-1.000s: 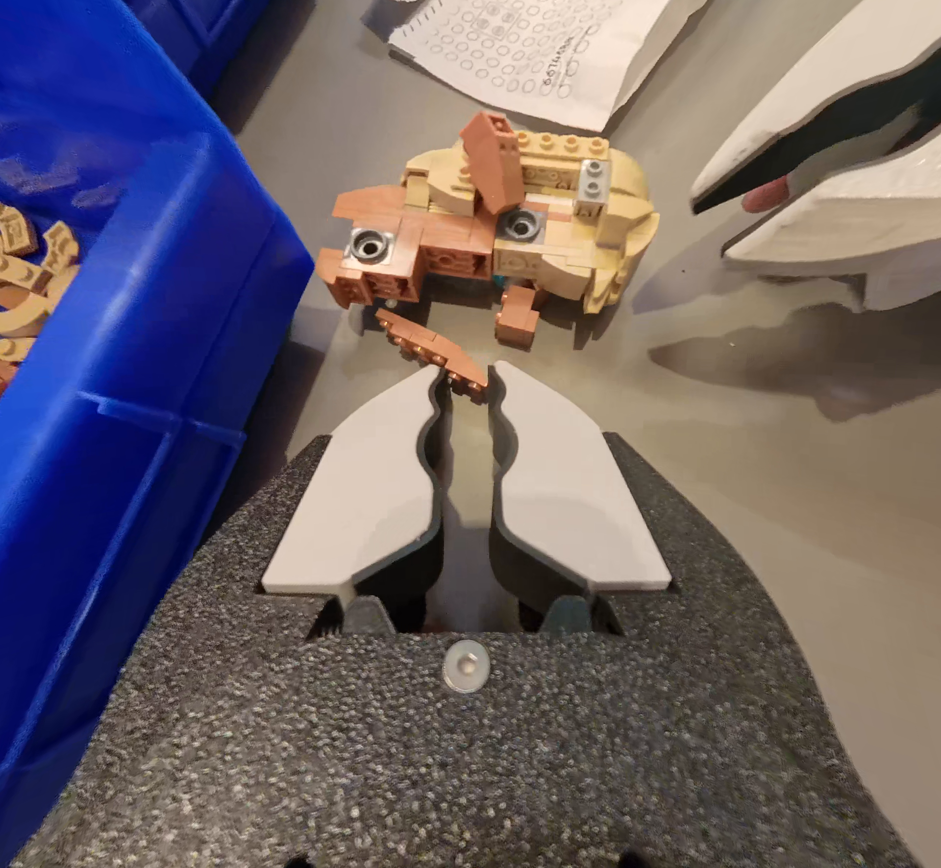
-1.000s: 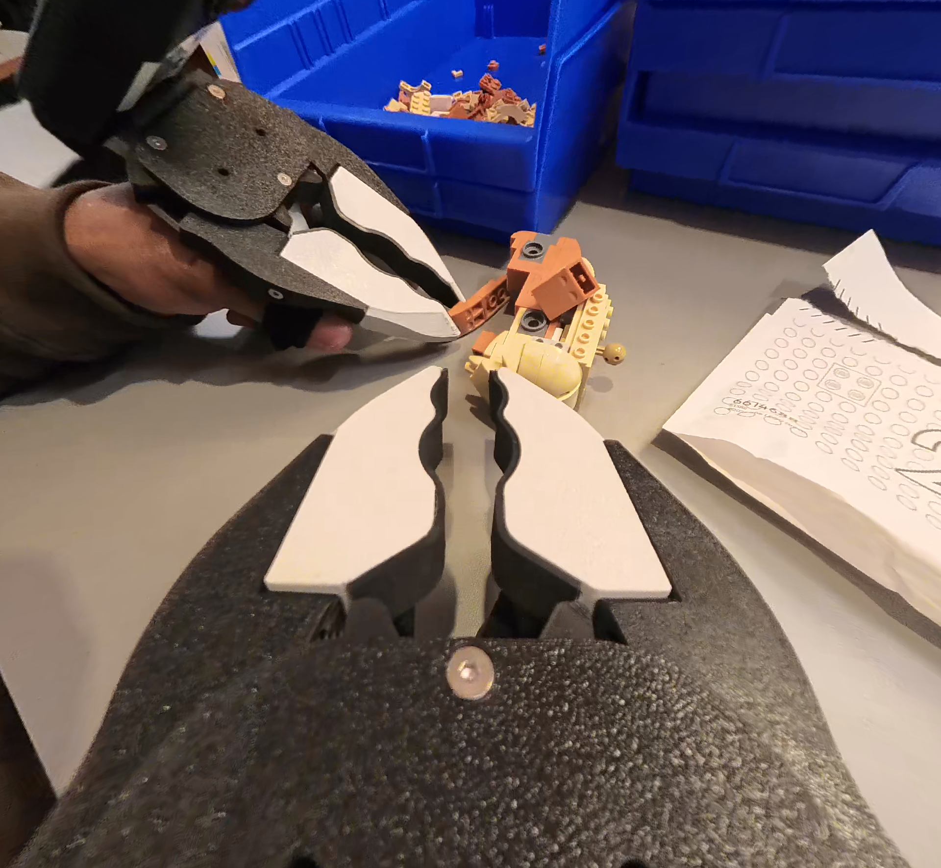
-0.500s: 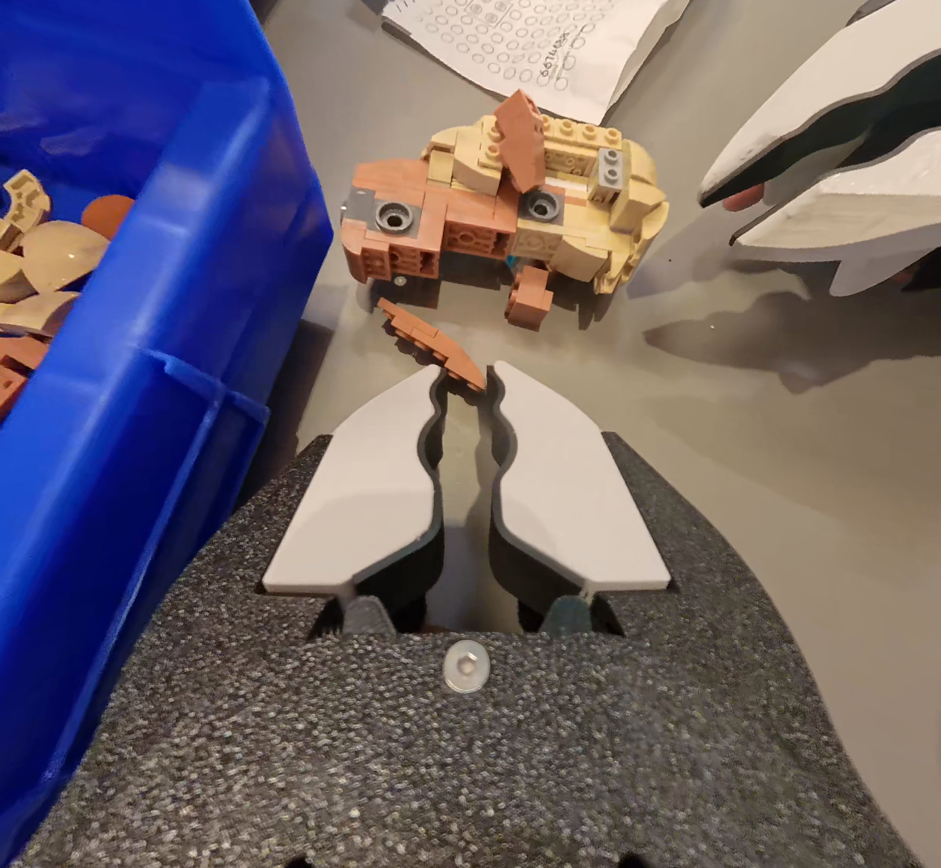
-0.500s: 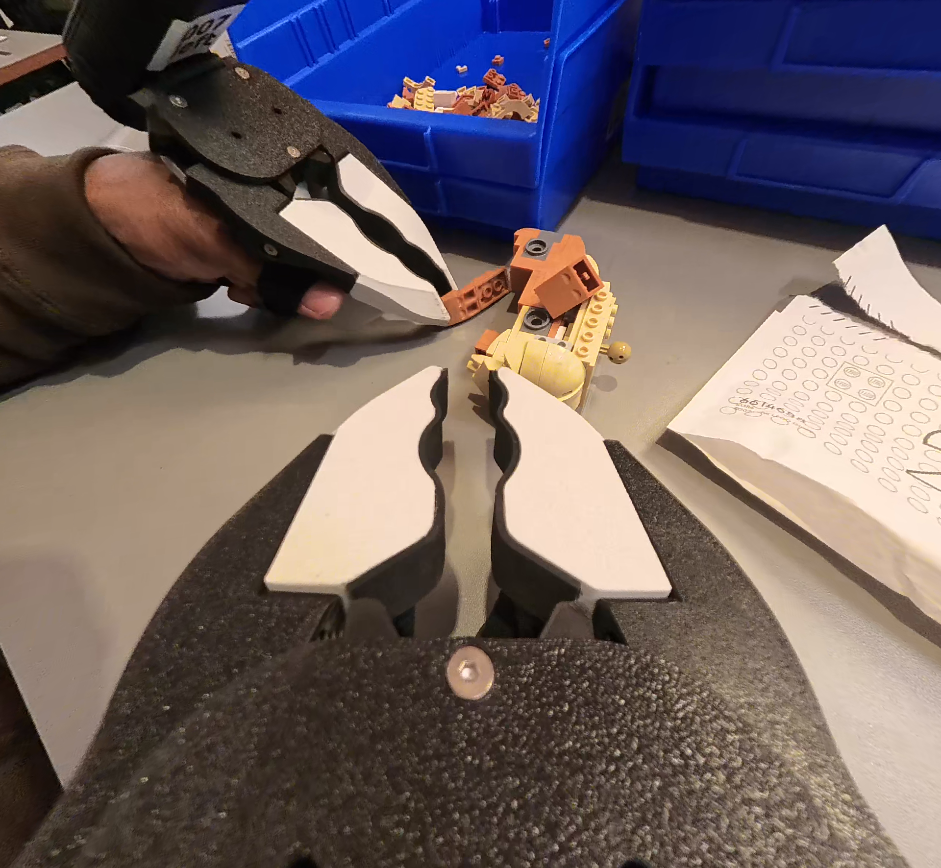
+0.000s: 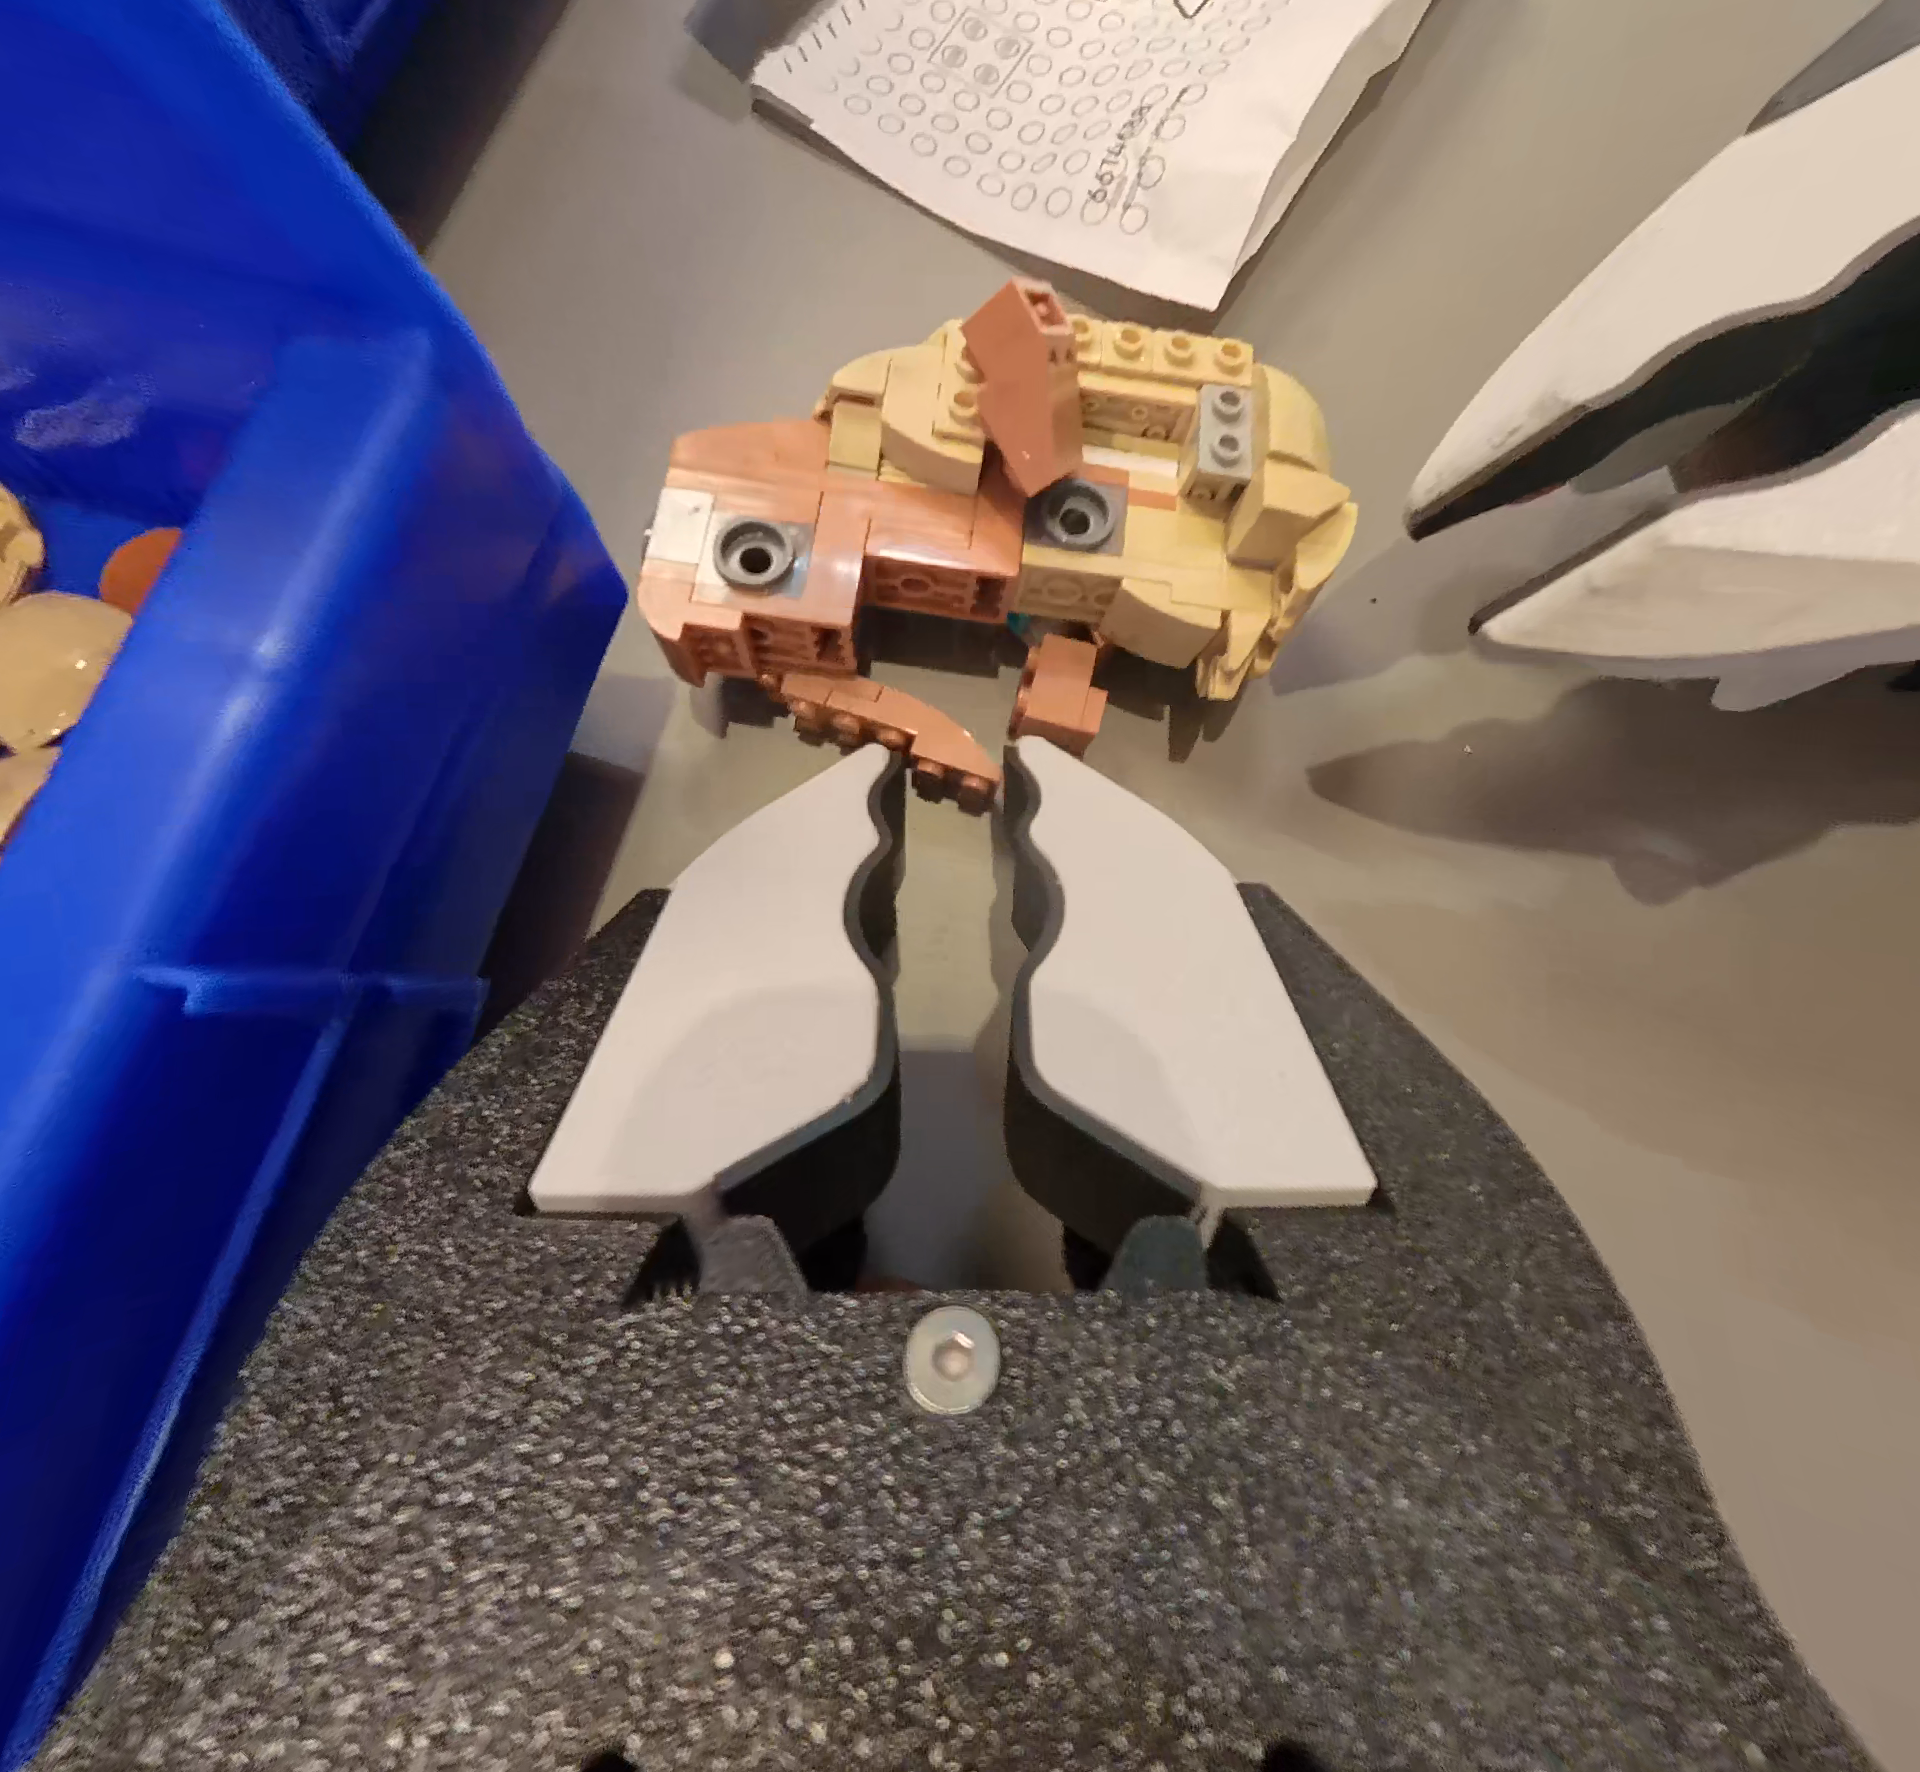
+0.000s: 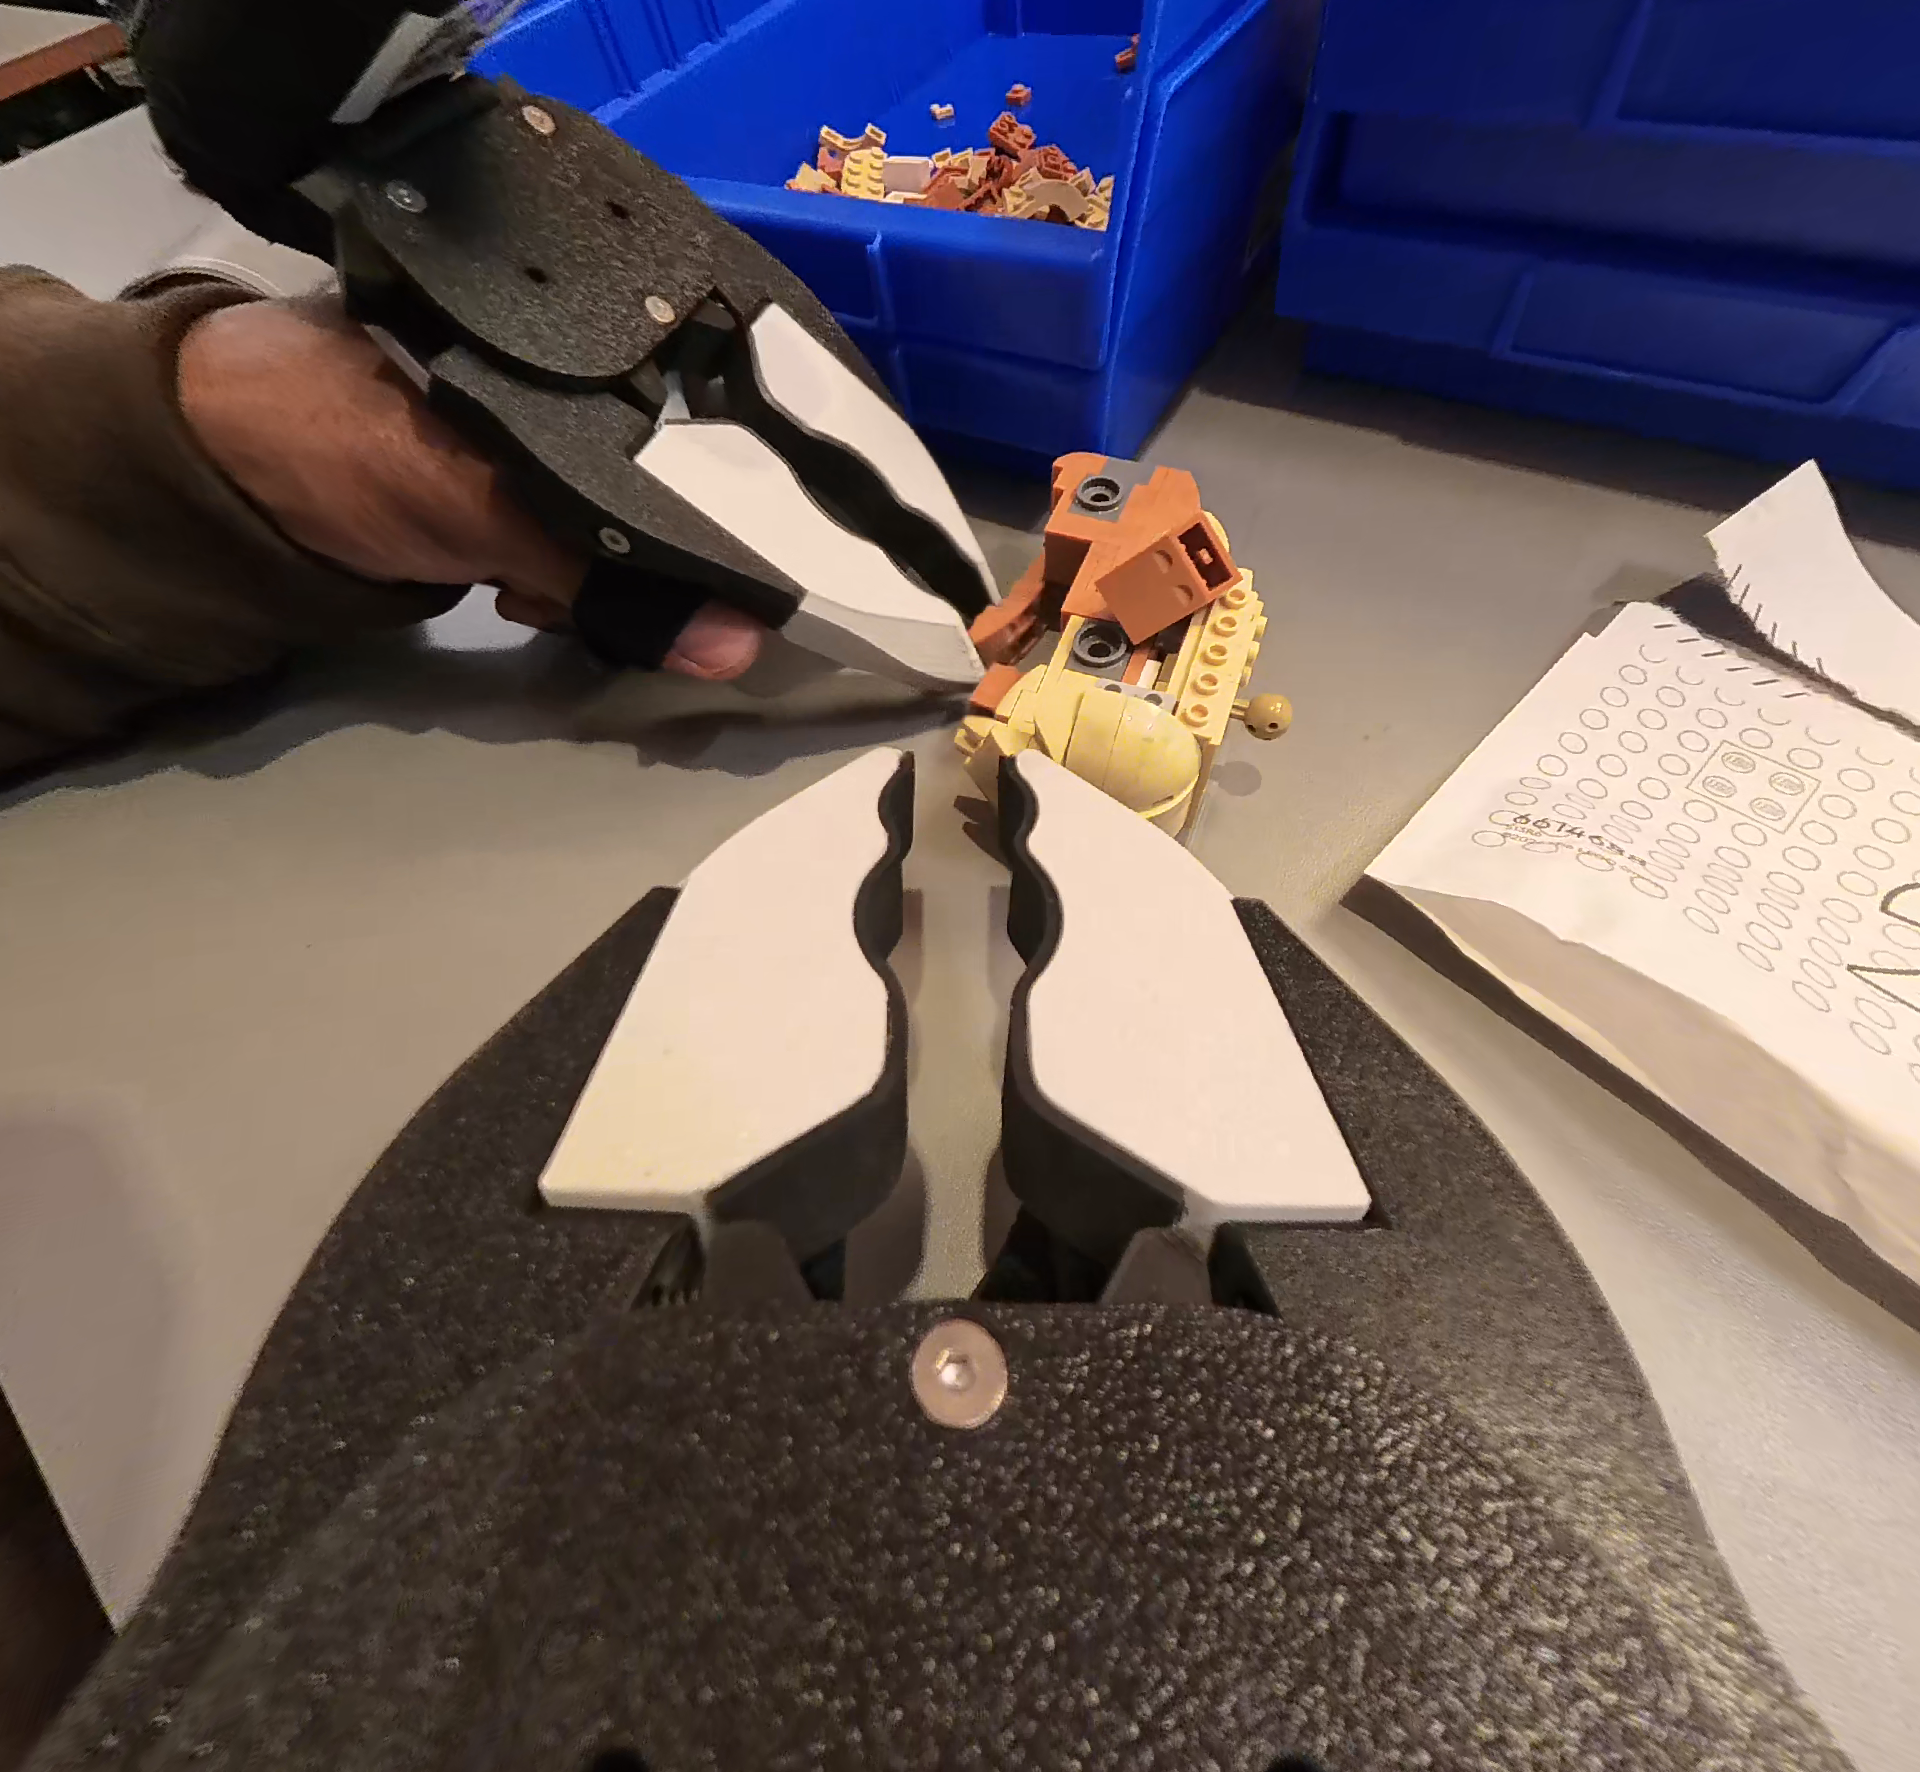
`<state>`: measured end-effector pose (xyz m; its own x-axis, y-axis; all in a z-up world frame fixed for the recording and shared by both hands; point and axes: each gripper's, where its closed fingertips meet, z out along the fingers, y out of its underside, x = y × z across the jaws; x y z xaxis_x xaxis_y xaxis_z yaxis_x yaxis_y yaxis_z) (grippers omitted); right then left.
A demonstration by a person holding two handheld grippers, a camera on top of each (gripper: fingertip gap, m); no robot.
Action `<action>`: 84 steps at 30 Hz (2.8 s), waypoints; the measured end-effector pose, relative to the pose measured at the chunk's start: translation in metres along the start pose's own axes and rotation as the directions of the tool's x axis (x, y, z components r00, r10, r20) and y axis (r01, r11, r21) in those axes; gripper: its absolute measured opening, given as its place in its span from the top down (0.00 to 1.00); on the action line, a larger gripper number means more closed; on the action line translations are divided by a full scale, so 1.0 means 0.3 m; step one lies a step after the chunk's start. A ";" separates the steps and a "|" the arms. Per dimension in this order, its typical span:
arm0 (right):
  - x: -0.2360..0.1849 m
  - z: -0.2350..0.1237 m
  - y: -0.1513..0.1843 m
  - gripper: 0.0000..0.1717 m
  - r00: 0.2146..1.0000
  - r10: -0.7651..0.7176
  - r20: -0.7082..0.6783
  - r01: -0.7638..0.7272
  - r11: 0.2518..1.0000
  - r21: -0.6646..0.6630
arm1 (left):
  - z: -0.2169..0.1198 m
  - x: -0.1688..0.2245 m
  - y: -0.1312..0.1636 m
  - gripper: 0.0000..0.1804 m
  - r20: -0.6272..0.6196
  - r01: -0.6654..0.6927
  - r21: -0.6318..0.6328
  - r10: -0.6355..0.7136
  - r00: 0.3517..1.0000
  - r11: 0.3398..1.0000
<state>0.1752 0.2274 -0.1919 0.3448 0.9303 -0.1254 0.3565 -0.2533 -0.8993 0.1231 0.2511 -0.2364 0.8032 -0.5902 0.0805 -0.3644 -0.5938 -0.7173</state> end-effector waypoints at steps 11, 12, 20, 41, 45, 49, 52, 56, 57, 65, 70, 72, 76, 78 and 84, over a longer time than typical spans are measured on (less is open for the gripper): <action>0.000 0.001 0.000 0.91 1.000 -0.005 -0.004 0.005 1.000 -0.001 | -0.017 0.012 -0.022 0.87 -0.035 -0.008 0.048 0.009 0.999 0.999; 0.000 0.001 0.000 0.91 1.000 -0.005 -0.004 0.005 1.000 -0.001 | -0.023 0.015 -0.032 0.87 -0.039 -0.016 0.068 0.018 0.999 0.998; 0.000 0.001 0.001 0.91 1.000 -0.005 -0.004 0.005 1.000 -0.001 | -0.043 0.037 -0.162 0.87 0.002 -0.161 0.193 0.164 0.986 0.968; 0.017 -0.009 -0.010 0.90 0.999 0.023 -0.022 -0.023 0.999 0.029 | -0.066 0.007 -0.165 0.91 0.085 -0.264 0.240 0.251 0.964 0.934; 0.035 -0.011 -0.013 0.88 0.997 0.030 -0.065 -0.027 0.999 0.037 | -0.078 0.000 -0.120 0.91 0.051 -0.198 0.221 0.191 0.980 0.955; 0.077 -0.033 -0.031 0.84 0.987 0.048 -0.155 -0.034 0.995 0.090 | -0.069 -0.034 -0.052 0.91 0.059 -0.130 0.122 0.123 0.991 0.984; 0.096 -0.030 -0.025 0.79 0.980 0.067 -0.186 -0.053 0.996 0.078 | -0.058 -0.046 -0.008 0.91 0.062 -0.105 0.057 0.102 0.993 0.993; 0.087 0.023 0.030 0.69 0.984 0.016 -0.177 -0.031 0.996 -0.083 | -0.047 -0.037 0.007 0.89 0.048 -0.099 0.037 0.097 0.994 0.994; 0.082 0.036 0.042 0.67 0.985 -0.003 -0.170 -0.018 0.992 -0.121 | -0.047 -0.035 0.007 0.88 0.047 -0.101 0.037 0.100 0.994 0.994; 0.107 0.081 0.055 0.67 0.983 -0.025 -0.184 -0.013 0.980 -0.200 | -0.078 -0.017 0.001 0.86 0.036 -0.129 0.074 0.126 0.991 0.989; 0.104 0.081 0.055 0.69 0.980 -0.052 -0.193 0.013 0.979 -0.203 | -0.101 -0.007 0.013 0.85 0.036 -0.160 0.101 0.157 0.987 0.982; 0.102 0.079 0.054 0.70 0.979 -0.062 -0.195 0.022 0.980 -0.199 | -0.111 -0.008 0.023 0.85 0.039 -0.165 0.106 0.162 0.986 0.981; 0.092 0.077 0.054 0.70 0.979 -0.082 -0.188 0.045 0.980 -0.195 | -0.137 -0.013 0.041 0.85 0.044 -0.163 0.124 0.158 0.986 0.979; 0.078 0.077 0.054 0.72 0.980 -0.105 -0.169 0.071 0.978 -0.195 | -0.149 -0.016 0.053 0.85 0.044 -0.156 0.127 0.151 0.988 0.980; -0.036 0.068 0.067 0.74 0.972 -0.236 0.013 0.234 0.955 -0.182 | -0.162 -0.009 0.068 0.85 0.031 -0.139 0.130 0.136 0.990 0.982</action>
<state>0.1608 0.2178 -0.2172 0.2402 0.9670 0.0848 0.5789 -0.0726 -0.8121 0.0904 0.2139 -0.2176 0.7601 -0.6486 -0.0391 -0.4084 -0.4301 -0.8051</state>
